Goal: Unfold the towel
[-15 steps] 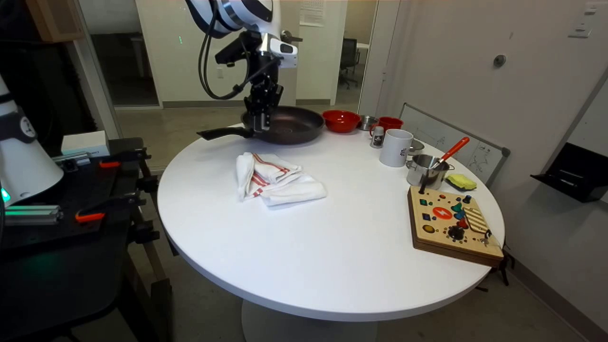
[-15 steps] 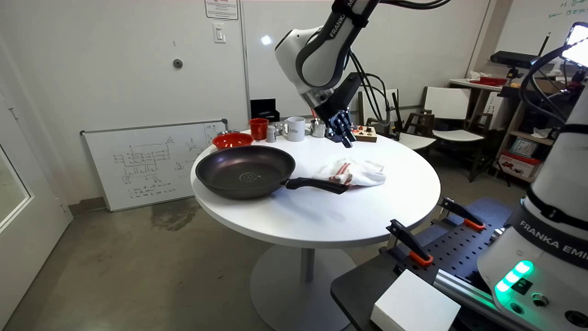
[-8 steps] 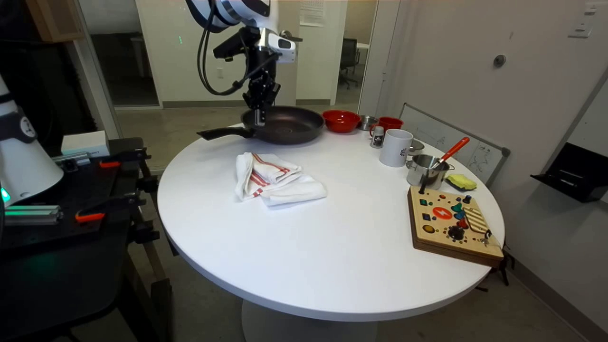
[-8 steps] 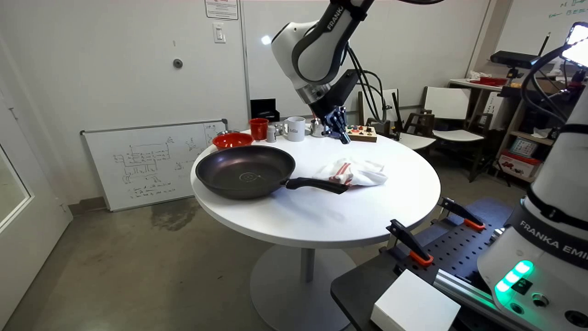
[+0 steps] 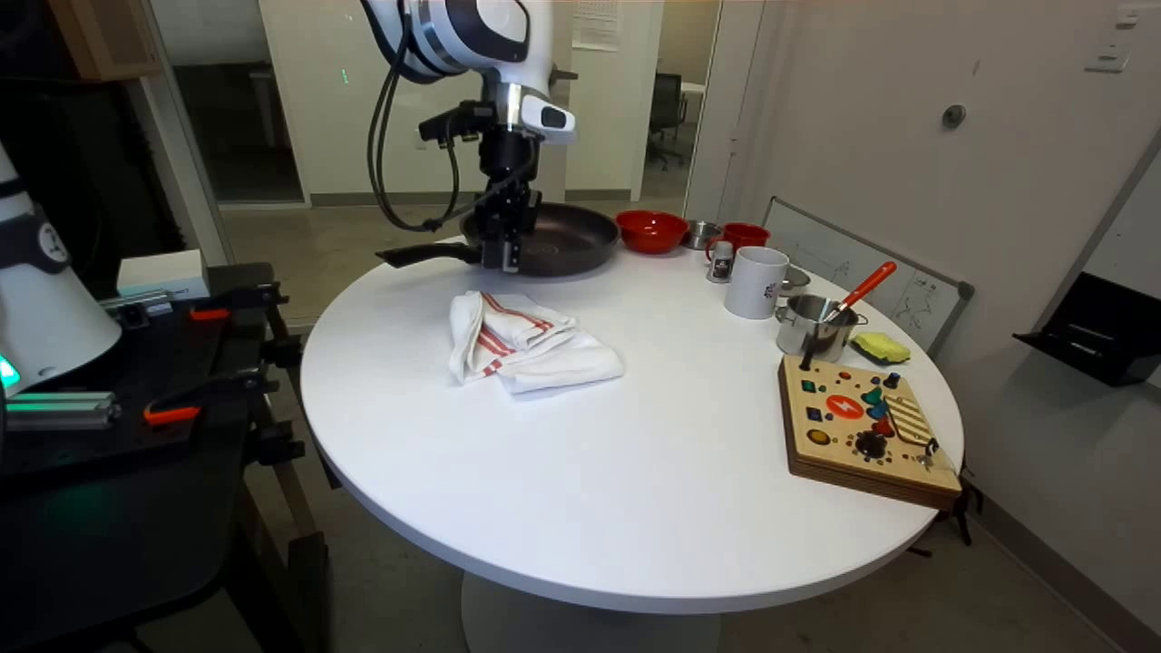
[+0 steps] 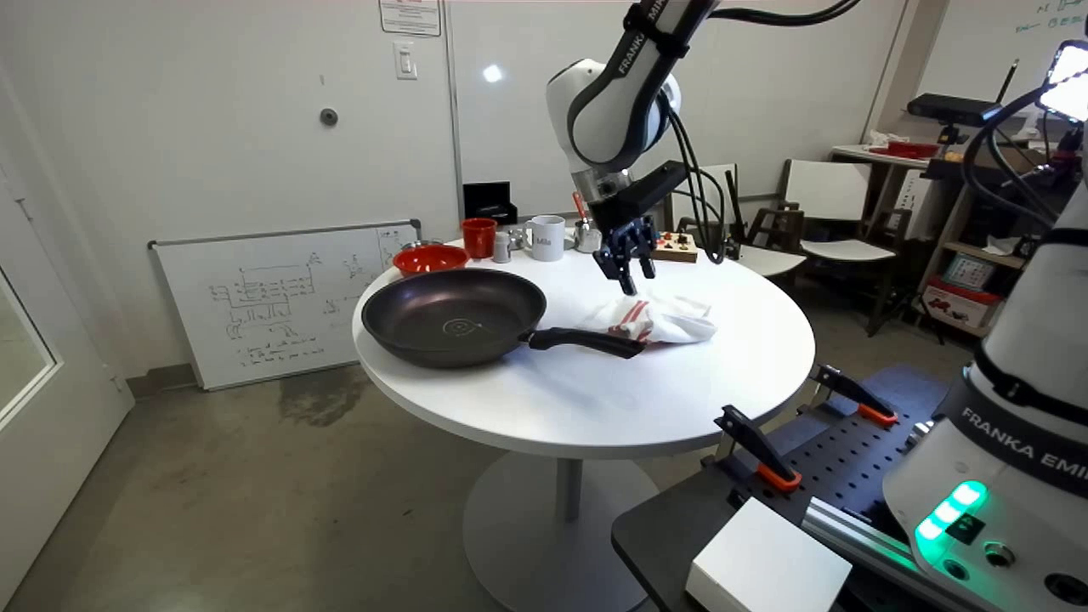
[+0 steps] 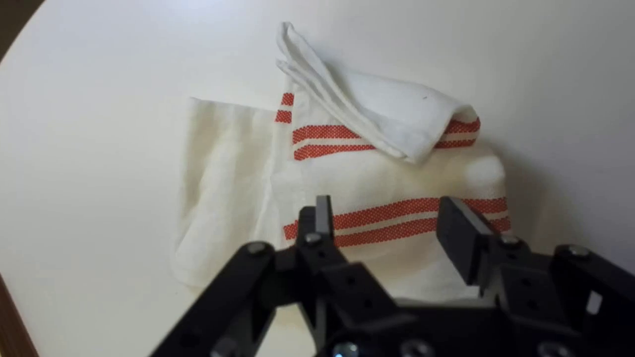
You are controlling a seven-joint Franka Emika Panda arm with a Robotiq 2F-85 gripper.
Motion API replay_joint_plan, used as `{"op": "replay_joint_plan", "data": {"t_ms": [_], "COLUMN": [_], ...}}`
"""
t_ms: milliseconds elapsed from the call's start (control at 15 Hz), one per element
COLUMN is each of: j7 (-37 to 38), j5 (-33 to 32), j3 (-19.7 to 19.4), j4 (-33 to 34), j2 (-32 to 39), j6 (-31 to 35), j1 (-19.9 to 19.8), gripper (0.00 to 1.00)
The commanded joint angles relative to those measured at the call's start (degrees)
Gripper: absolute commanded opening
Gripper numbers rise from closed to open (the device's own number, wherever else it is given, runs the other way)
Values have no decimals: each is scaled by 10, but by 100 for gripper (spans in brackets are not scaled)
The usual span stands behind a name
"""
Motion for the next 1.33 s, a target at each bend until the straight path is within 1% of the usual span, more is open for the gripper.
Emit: {"op": "replay_joint_plan", "data": {"t_ms": [0,67,133,200,267,400,600,733,933,1000,1133,1267], "j7": [15,14,10,2,-2,-12,-20,-26,-37,-68,-125,-155], "j5": [26,31,40,52,61,81,100,109,122,157,220,255], "j3": [-18,-22,-23,-22,-22,-21,-22,-23,-21,-1,25,32], "j4": [-15,-19,-22,-26,-29,-35,-37,-39,-39,-41,-43,-45], "j2": [16,20,23,27,29,32,36,37,38,34,26,20], "j6": [67,84,100,116,128,150,167,175,173,166,154,146], "j1": [-11,-14,-17,-21,-23,-27,-27,-28,-31,-50,-78,-89], "gripper": [90,90,54,58,57,44,19,6,0,1,3,5]}}
